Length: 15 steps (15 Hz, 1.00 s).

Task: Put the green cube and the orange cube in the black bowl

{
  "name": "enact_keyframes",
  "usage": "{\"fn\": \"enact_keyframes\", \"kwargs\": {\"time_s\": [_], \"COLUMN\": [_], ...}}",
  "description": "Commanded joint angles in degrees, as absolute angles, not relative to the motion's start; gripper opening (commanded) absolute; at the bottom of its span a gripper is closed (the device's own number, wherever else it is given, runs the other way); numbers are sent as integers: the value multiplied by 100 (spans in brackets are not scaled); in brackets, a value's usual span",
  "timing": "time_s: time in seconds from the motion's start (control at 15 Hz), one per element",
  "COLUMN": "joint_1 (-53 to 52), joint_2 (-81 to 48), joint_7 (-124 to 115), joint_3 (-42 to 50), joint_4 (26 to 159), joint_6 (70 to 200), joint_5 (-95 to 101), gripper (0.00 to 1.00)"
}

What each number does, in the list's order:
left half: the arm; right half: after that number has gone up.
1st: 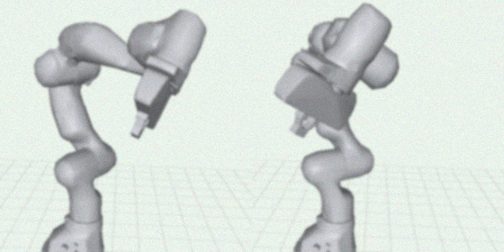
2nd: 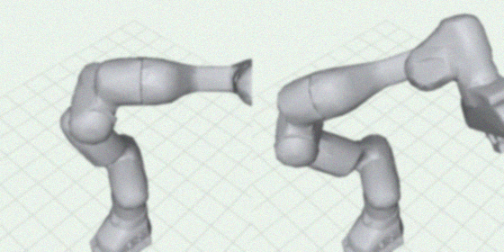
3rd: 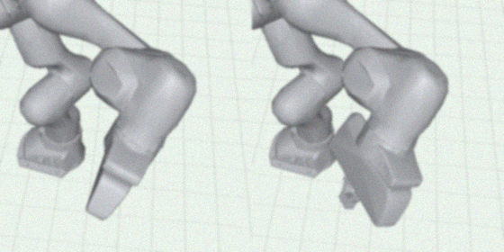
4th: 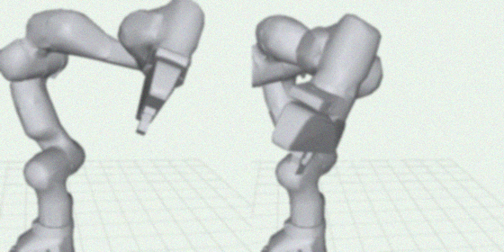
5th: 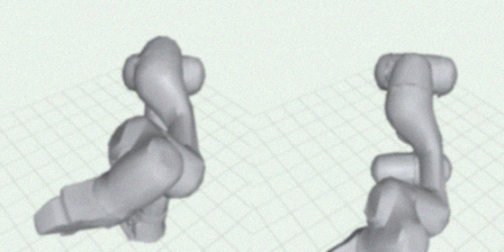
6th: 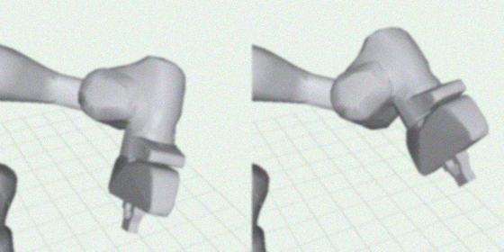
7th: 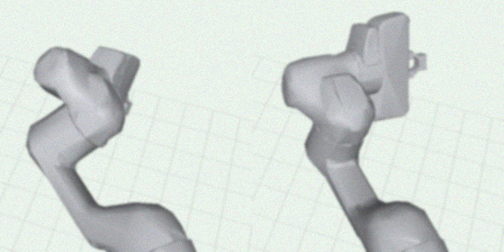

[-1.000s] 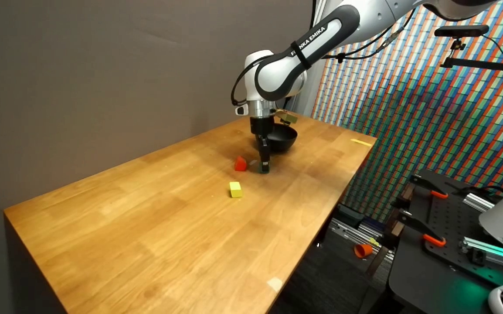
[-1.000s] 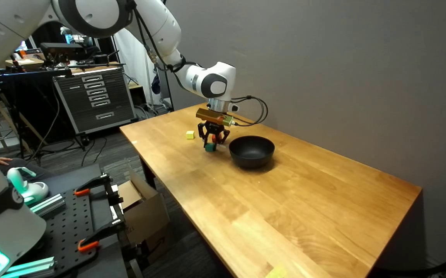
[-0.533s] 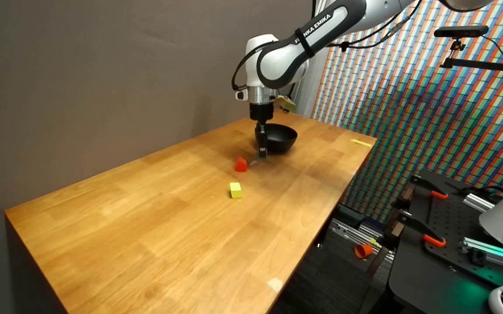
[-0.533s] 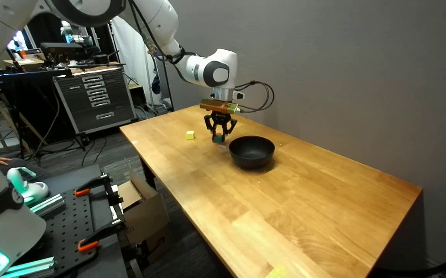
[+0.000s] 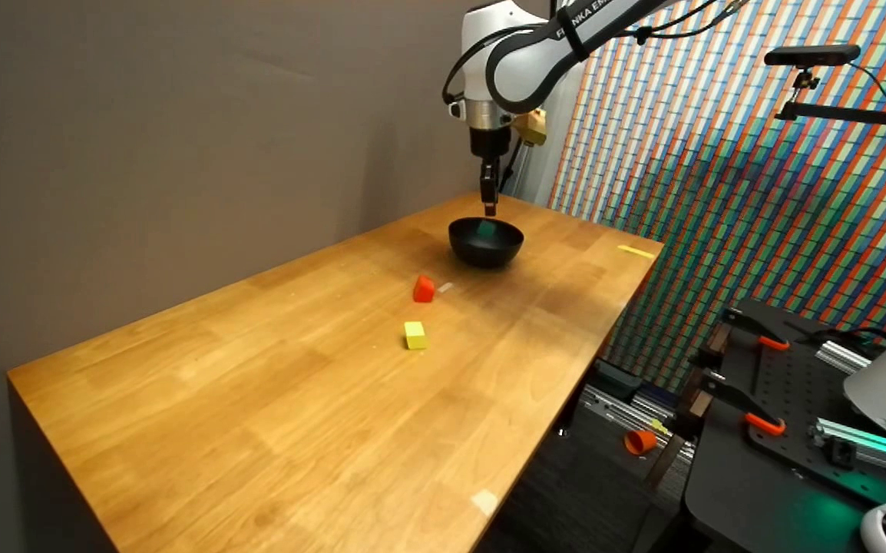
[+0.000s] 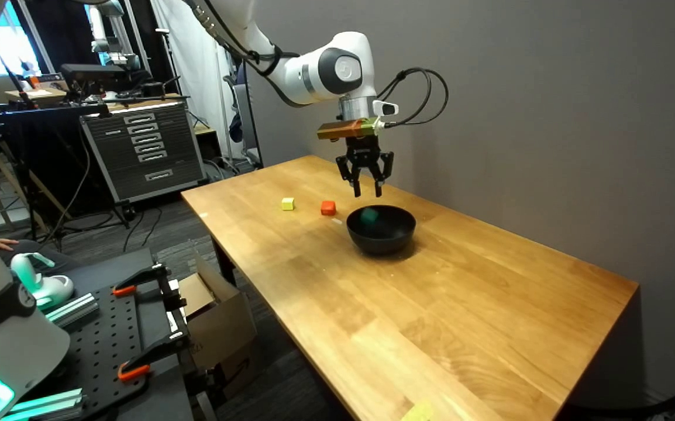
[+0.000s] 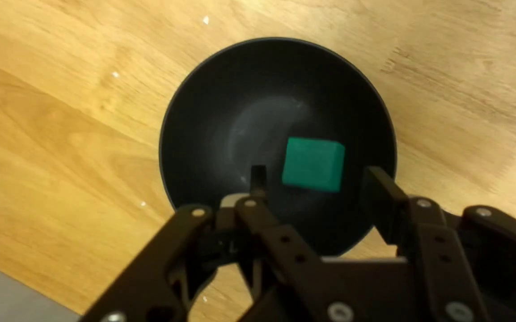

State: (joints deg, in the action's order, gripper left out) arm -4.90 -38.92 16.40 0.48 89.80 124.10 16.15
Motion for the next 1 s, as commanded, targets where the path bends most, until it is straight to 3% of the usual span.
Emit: {"fn": "enact_keyframes", "kwargs": {"time_s": [0.0, 0.13, 0.53, 0.93], "joint_1": [-341, -124, -74, -542], "joint_2": [-3835, -3948, -4549, -5272], "joint_7": [1761, 2233, 3243, 3140], "joint_3": [-188, -601, -1427, -1352], "joint_4": [9013, 8875, 8322, 7976], "joint_6": [12165, 12061, 11831, 12353], "joint_5": [1390, 832, -186, 122], "gripper": [89, 100, 100, 100]}}
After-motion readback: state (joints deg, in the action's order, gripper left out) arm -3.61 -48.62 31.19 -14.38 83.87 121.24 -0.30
